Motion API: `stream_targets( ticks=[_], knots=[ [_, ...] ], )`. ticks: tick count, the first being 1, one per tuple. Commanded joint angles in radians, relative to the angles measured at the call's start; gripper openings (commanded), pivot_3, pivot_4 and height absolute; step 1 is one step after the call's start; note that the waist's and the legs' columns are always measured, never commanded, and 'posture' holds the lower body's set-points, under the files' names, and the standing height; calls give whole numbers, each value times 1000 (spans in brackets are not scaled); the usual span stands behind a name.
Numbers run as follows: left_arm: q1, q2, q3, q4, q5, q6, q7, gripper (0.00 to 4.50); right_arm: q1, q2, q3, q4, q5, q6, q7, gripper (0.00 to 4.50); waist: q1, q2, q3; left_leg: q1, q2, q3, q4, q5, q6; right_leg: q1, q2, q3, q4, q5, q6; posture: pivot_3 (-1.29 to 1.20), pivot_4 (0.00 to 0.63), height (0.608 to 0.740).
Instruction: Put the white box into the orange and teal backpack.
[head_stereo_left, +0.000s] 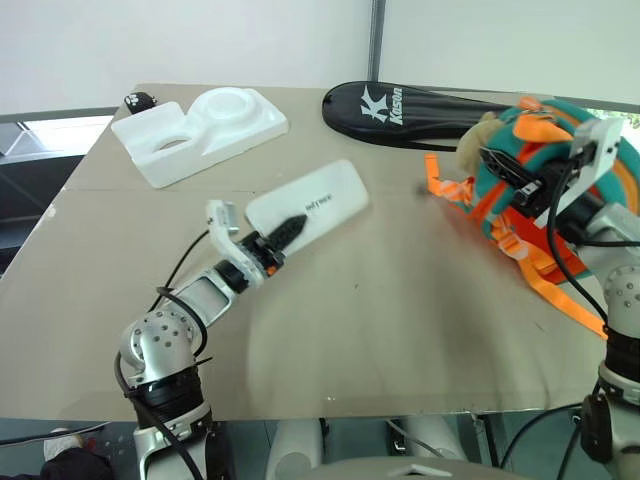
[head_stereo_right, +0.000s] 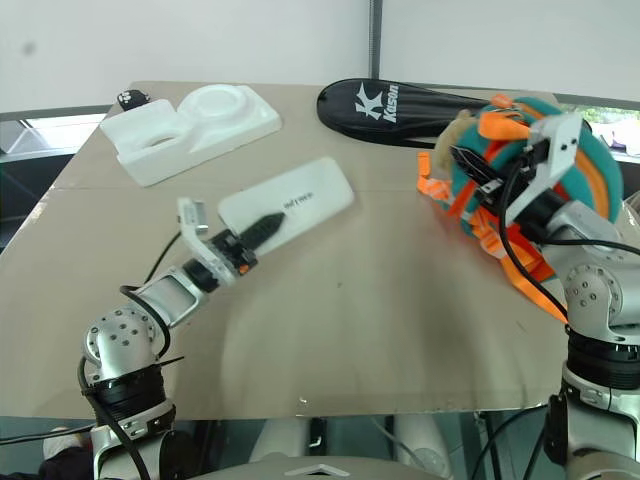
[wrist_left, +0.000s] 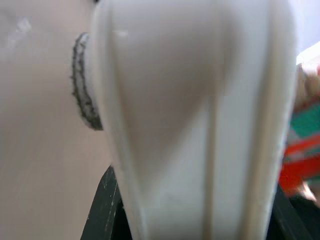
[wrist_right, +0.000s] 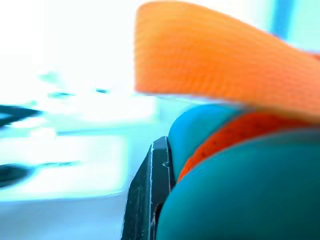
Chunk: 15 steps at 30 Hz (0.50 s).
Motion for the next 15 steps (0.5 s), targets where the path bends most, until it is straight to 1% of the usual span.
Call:
stream_targets(
  ticks=[1,3,5,7,8,9,12,15],
  knots=[
    [0,25,32,-82,-24,-63,13,1084,-68,-11,44,-116,110,37,65,89,2,0,0,0,0,0,0,0,0,0,0,0,0,0,0,0,150,740],
    [20,68,40,-120,-17,-76,8,1084,-66,-18,95,-134,118,56,98,89,3,0,0,-1,0,0,-1,0,0,0,0,-1,-1,0,0,0,150,740],
    [47,122,50,-150,-32,-77,-34,1084,-43,-31,140,-132,102,62,129,89,4,0,0,-1,0,0,-1,0,0,0,-1,-1,-2,0,0,0,150,740],
    [122,258,71,-202,-41,-89,-215,1084,3,-76,221,-117,26,27,212,89,5,-1,0,-1,0,0,-2,0,0,0,-1,-1,-2,0,0,0,150,740],
    [153,330,91,-226,-47,-100,-306,1084,18,-101,238,-116,19,25,252,89,6,-2,1,-1,0,1,-2,0,0,0,-1,-1,-2,0,0,0,150,740],
    [172,390,111,-235,-62,-105,-372,1084,27,-123,248,-114,13,17,288,89,6,-2,1,-1,0,1,-2,0,0,0,-2,-2,-2,-1,-2,0,150,740],
    [191,514,147,-230,-92,-109,-503,1084,50,-168,233,-100,16,1,357,89,8,-1,3,-1,0,2,-2,0,0,-1,-3,-2,-2,-3,-4,0,150,740],
    [188,614,164,-220,-108,-105,-599,1084,66,-202,217,-73,3,-21,408,89,7,-2,2,2,0,2,0,0,0,1,-4,-2,-1,-3,-5,0,150,740]
  ],
)
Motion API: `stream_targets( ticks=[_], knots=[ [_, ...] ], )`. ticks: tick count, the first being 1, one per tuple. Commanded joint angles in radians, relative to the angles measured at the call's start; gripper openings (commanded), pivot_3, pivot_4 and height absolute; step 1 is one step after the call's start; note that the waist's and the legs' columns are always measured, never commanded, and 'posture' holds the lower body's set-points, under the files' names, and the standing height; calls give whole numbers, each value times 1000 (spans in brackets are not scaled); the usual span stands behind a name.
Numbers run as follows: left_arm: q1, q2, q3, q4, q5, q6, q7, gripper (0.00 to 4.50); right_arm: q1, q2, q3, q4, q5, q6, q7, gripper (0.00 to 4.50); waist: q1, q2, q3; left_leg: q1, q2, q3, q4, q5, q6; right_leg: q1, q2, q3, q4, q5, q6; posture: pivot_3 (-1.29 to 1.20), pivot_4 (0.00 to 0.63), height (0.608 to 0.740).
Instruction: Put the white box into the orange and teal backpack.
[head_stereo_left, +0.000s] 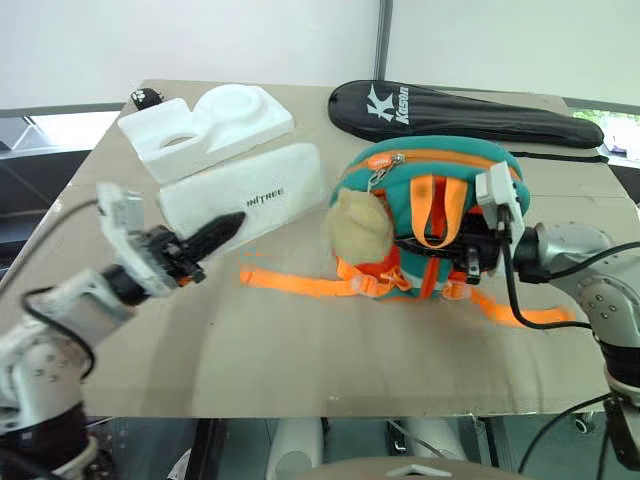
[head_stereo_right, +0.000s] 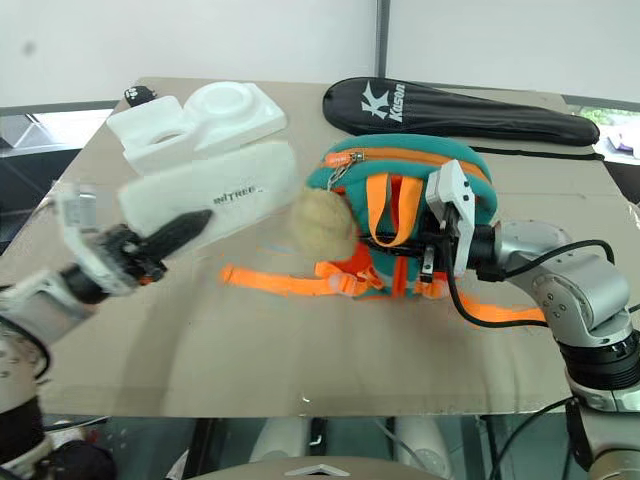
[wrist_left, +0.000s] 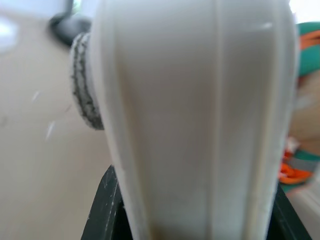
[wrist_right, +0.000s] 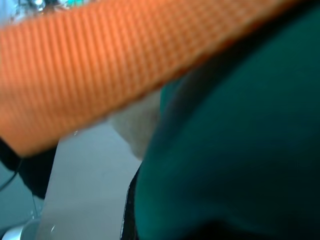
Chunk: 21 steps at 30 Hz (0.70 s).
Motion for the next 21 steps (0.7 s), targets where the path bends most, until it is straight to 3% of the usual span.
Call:
stream_targets(
  ticks=[1,6,14,21],
  knots=[
    [-21,103,37,-23,-48,-15,-130,1084,13,-38,-51,26,-11,-49,70,89,-1,-1,0,0,0,0,0,0,0,0,0,0,0,0,0,0,150,740],
    [-71,180,-58,-32,30,-92,-244,1084,1,-55,-68,78,-31,-88,109,89,0,0,1,-1,0,1,0,0,0,-1,0,0,0,0,0,0,150,740],
    [-182,209,-194,-13,131,-201,-362,1084,-41,-67,-69,122,-45,-49,90,89,4,0,1,-2,0,1,-2,0,0,-2,1,0,-1,0,0,0,150,740],
    [-260,240,-230,14,101,-178,-442,1084,-85,-55,-65,117,-22,12,68,89,0,0,2,-2,0,1,-1,0,0,-2,1,1,0,0,0,0,150,740]
  ],
)
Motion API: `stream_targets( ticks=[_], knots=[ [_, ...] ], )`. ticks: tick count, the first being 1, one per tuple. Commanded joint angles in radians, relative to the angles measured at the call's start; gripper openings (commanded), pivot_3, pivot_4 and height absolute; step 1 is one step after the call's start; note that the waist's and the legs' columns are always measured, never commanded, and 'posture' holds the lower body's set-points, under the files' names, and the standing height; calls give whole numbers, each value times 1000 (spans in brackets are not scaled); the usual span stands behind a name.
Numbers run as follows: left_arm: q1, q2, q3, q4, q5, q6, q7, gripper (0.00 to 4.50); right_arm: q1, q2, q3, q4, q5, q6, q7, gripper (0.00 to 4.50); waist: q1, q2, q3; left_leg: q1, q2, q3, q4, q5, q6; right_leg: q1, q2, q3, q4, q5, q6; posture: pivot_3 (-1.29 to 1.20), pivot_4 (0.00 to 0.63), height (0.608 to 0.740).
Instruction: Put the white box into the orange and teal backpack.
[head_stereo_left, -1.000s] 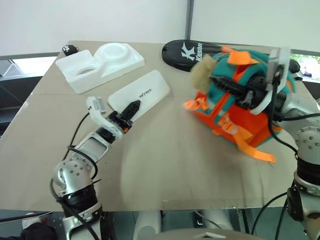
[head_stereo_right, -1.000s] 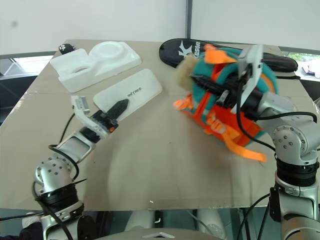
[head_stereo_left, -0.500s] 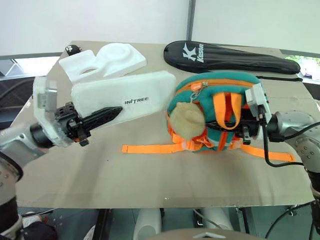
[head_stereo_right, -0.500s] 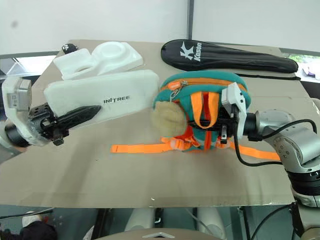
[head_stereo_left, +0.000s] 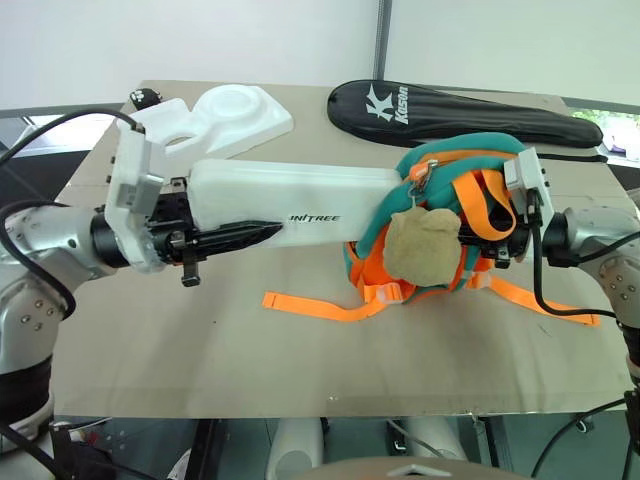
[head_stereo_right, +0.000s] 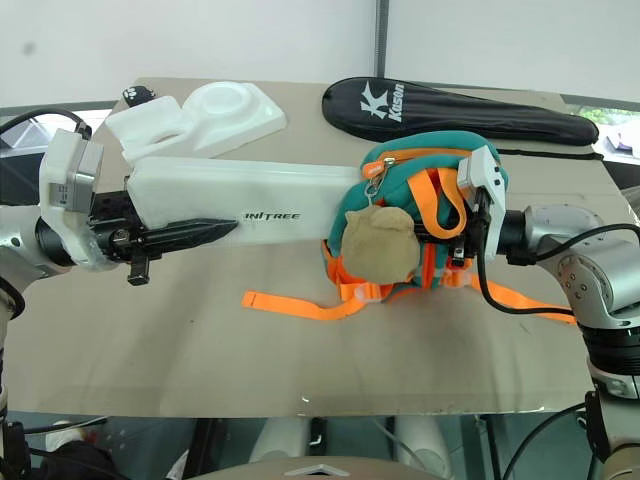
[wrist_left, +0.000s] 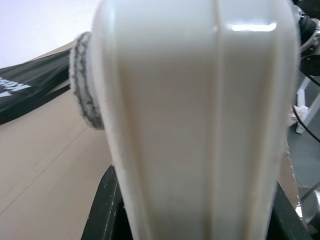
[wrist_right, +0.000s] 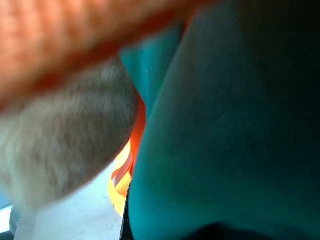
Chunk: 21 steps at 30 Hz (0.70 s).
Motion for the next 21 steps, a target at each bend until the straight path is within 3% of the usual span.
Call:
stream_targets(
  ticks=[1,8,12,17,21],
  knots=[
    [-36,47,6,5,-44,-8,-109,1084,-36,-8,-21,-4,7,6,6,89,-1,0,0,0,0,0,0,0,0,0,0,0,0,0,0,0,150,740],
    [-32,101,-60,10,39,-40,-194,1084,-72,-34,-7,45,-28,-15,84,89,-3,1,1,0,0,0,-1,0,0,-1,0,0,0,0,0,0,150,740],
    [-73,52,-125,-21,86,-19,-53,1084,-76,-35,-8,18,-20,0,97,89,2,1,1,0,0,0,-1,0,0,-1,0,0,0,0,0,0,150,740],
    [-179,-55,-245,-78,189,105,273,1084,-38,-15,-19,-102,40,49,52,89,14,1,2,-1,0,-1,2,0,0,0,1,0,1,1,3,0,150,740],
    [-273,-120,-378,-103,259,106,317,1084,-48,22,-18,-134,68,68,7,89,18,1,2,-1,0,-1,2,0,0,0,2,1,1,2,4,0,150,740]
  ],
)
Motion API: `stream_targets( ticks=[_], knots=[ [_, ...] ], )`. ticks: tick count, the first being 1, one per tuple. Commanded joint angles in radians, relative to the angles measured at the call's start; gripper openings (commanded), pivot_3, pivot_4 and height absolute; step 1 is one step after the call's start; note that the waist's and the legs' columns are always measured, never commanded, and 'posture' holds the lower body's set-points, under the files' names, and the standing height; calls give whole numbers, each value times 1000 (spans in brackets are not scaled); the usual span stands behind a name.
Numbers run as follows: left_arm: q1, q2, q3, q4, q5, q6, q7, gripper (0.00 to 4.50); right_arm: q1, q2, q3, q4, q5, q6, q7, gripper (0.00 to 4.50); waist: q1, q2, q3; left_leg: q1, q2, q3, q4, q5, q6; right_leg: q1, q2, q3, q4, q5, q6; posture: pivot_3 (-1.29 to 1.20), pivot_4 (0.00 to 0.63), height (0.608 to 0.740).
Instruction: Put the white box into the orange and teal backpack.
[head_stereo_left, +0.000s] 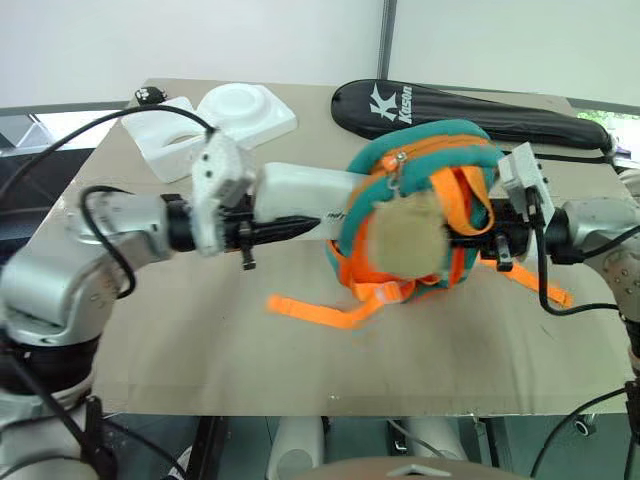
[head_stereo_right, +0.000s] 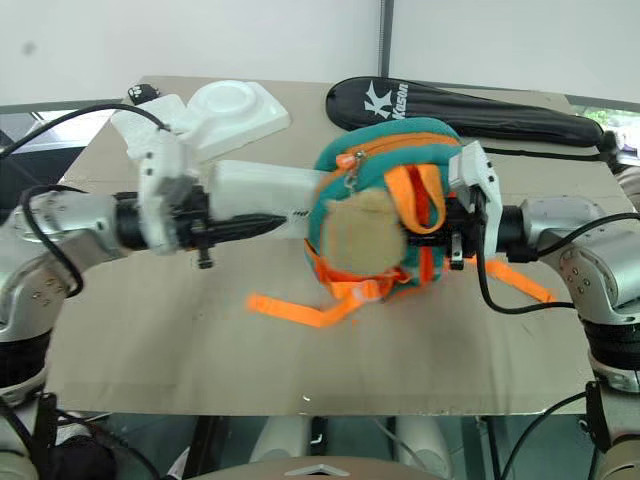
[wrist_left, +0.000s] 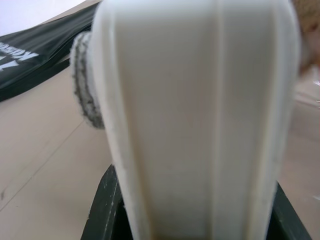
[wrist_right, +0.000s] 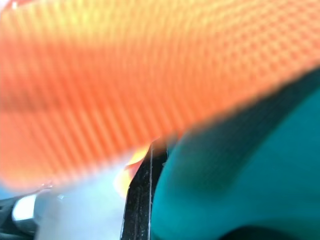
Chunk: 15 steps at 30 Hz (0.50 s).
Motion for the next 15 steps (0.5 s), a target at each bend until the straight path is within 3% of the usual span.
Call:
stream_targets(
  ticks=[1,4,7,9,12,14,15],
  knots=[
    [-107,-55,-119,-31,89,-27,37,1084,-24,31,-21,-47,40,10,-44,89,3,0,0,0,0,0,0,0,0,0,0,0,0,0,0,0,150,740],
    [-214,-166,-280,69,214,-73,49,1084,-26,73,-1,-46,33,5,-73,89,10,0,0,0,0,-1,2,0,0,1,0,0,0,0,0,0,150,740],
    [-253,-236,-357,158,272,-107,10,1084,-16,98,4,-41,20,-7,-92,89,5,0,0,0,-1,0,3,0,0,1,0,0,0,0,0,0,150,740],
    [-246,-258,-391,224,318,-163,-23,2119,-4,112,1,-35,17,-9,-107,0,-1,0,0,0,-1,0,2,0,0,1,1,2,0,0,0,0,150,740],
    [-209,-247,-347,272,345,-234,-48,3428,32,111,4,-33,-11,-29,-113,0,-2,0,0,0,0,-1,1,0,0,0,2,1,1,0,0,0,150,740],
    [-150,-220,-203,242,204,-169,-92,4294,46,110,-2,-25,-29,-37,-127,0,-5,1,0,1,0,-2,0,0,0,0,3,1,1,0,0,0,150,740],
    [-117,-198,-130,222,125,-130,-127,4468,50,111,-2,-22,-40,-44,-136,0,-13,1,0,0,1,-1,0,0,0,0,3,1,1,0,0,0,150,740]
  ],
)
